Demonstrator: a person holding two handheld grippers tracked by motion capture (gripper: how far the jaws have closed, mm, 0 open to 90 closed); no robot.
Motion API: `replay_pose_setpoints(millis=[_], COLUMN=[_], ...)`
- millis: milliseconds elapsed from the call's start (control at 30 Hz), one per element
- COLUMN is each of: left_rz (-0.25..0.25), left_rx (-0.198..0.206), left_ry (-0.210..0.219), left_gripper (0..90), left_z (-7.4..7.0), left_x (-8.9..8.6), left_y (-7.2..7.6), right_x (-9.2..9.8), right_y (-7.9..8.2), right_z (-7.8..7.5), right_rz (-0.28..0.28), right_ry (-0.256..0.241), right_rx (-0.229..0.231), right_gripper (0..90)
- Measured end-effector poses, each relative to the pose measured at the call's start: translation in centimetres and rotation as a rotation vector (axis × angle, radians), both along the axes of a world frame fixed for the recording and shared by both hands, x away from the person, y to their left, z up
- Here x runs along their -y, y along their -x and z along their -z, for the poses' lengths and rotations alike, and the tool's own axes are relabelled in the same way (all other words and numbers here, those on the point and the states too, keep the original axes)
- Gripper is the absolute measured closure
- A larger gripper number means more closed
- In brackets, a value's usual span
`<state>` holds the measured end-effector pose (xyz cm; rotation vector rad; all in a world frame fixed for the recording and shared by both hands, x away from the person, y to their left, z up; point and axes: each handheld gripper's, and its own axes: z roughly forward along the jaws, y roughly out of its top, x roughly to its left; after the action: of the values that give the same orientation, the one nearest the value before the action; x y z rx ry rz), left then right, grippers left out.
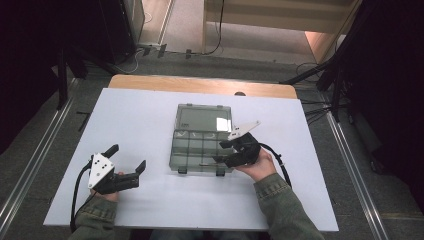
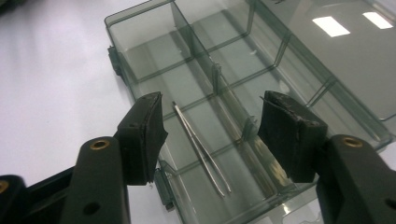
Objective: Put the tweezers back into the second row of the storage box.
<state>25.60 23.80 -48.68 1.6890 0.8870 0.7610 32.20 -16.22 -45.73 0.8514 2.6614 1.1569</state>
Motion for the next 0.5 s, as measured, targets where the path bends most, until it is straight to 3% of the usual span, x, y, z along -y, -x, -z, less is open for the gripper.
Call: replay_pose_setpoints(millis=[333, 500], left_rz=[0.005, 0.005], left_rx=[0.004, 0.004], left_ry=[-0.002, 0.001], left_gripper=[0.0, 0.0], left_z=[0.0, 0.0], left_x=[0.0, 0.1], left_y=[-0.1, -0.1], right_x=[0.8, 1.6], right_y=[0.0, 0.3], right_z=[-0.1, -0.3], right_rz=[0.076, 0.117], right_ry=[-0.029, -0.045], right_rx=[0.0, 0.004], right_gripper=[25.7, 12.2])
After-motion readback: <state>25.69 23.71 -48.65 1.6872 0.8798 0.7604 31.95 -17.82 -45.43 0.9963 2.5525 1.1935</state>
